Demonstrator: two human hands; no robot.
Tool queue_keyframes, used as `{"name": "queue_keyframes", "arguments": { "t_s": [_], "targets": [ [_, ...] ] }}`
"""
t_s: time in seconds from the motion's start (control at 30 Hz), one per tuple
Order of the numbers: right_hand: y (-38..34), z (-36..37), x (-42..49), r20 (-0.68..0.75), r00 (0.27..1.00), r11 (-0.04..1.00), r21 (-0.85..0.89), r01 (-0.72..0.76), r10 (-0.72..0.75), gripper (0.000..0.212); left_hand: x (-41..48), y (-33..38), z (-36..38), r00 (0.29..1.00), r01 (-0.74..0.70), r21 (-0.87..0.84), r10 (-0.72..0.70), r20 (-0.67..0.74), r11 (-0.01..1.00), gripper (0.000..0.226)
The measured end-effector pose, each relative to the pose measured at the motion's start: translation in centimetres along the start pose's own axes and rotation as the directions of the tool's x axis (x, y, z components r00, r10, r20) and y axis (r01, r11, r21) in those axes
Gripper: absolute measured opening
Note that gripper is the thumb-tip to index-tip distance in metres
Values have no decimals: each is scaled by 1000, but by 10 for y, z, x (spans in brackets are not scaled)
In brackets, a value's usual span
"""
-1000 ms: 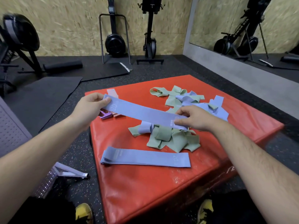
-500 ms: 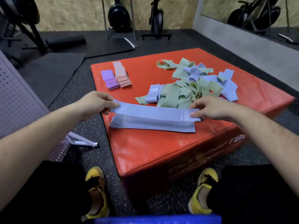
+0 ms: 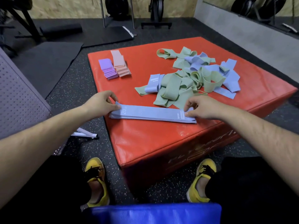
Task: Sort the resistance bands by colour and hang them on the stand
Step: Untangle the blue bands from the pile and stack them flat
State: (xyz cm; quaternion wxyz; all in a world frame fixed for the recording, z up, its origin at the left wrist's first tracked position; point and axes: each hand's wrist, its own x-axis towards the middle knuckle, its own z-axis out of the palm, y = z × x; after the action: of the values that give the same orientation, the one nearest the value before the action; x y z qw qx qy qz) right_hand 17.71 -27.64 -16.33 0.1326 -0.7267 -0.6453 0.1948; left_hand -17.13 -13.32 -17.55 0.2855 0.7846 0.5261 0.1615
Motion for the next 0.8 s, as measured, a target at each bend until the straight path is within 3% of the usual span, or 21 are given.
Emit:
{"name": "queue_keyframes", "arguments": {
  "t_s": [0.1,0.17,0.23,0.33,0.57,0.63,0.73,0.8],
  "targets": [
    [0,0,-1,11,998,990,-121,66,-65,9,1,-1,2,989,-139,207,145,-13,968,23],
    [1,-1,-1,8,991,964,-231,130,-131,13,3,-3,5,941,-313,396,337,9,863,29],
    [1,-2,-1,25,989,949,-278,147,-146,34,2,-1,10,882,-461,430,455,123,776,42],
    [-1,-3,-4,87,990,960,-247,130,-111,57,2,6,19,815,-571,363,456,357,737,75],
    [-1,1,-7,125,982,941,-292,174,-143,55,9,13,24,772,-615,248,508,381,749,51],
    [-5,-2,-7,131,982,918,-356,177,-139,57,10,13,24,775,-613,253,507,378,749,55],
    [-17,-9,-8,49,982,871,-457,183,-180,56,12,15,25,792,-594,260,498,353,761,65],
    [-28,-13,-3,-38,975,888,-421,185,-220,47,18,22,25,798,-596,254,525,296,762,63]
  ]
}}
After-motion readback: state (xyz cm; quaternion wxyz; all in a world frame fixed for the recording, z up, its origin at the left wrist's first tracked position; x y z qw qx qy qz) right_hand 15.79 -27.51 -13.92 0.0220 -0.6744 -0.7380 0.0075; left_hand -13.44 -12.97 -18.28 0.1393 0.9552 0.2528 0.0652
